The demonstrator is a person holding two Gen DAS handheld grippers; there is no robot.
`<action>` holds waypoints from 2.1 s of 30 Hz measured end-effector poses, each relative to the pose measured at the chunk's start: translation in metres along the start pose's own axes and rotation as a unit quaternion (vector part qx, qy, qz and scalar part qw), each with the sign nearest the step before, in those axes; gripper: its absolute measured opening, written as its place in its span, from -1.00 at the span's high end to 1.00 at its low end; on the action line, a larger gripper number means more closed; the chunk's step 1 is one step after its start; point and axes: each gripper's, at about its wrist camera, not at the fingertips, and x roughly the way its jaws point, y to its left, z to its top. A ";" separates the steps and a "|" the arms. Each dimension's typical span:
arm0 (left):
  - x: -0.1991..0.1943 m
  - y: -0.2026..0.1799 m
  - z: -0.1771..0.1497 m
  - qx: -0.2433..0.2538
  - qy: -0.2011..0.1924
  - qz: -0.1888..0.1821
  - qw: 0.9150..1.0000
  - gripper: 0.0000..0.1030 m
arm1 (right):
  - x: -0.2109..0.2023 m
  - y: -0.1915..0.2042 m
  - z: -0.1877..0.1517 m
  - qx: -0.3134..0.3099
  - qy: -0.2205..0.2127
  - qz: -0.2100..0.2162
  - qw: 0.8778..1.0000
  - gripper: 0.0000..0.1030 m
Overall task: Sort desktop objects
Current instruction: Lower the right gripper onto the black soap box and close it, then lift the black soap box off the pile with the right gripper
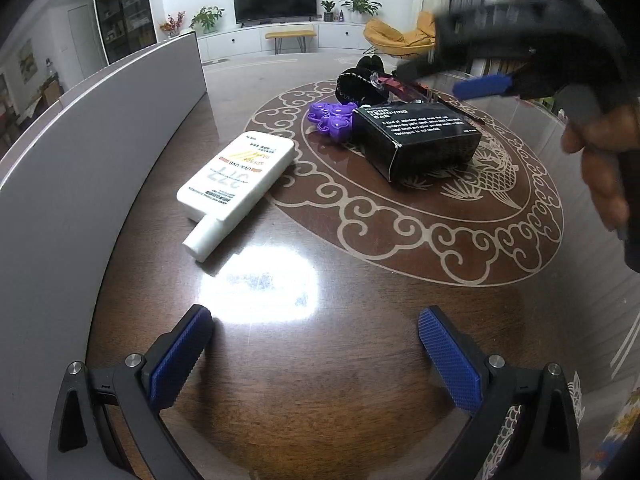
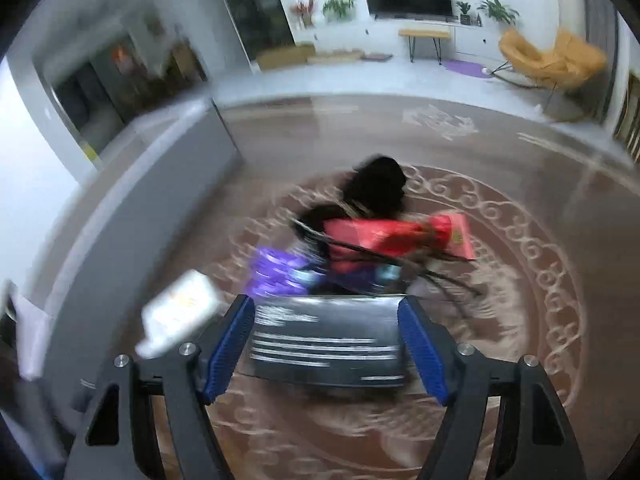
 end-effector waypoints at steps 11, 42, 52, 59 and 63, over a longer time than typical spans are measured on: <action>-0.001 0.001 -0.001 -0.006 -0.002 0.005 1.000 -1.00 | 0.041 0.000 -0.005 0.182 0.030 -0.060 0.981 -0.98; 0.000 0.001 -0.001 -0.006 -0.002 0.005 1.000 -1.00 | 0.052 0.078 -0.047 -0.038 0.053 -0.002 0.998 -1.00; -0.001 0.000 0.002 -0.006 -0.002 0.005 1.000 -1.00 | 0.030 0.067 -0.061 -0.077 0.008 -0.055 0.995 0.22; -0.001 0.000 0.001 -0.006 -0.002 0.005 1.000 -1.00 | -0.012 0.022 -0.108 -0.059 -0.010 -0.082 0.995 0.42; -0.001 0.000 0.001 -0.006 -0.002 0.006 1.000 -1.00 | -0.036 -0.005 -0.136 -0.030 -0.014 -0.084 0.996 0.40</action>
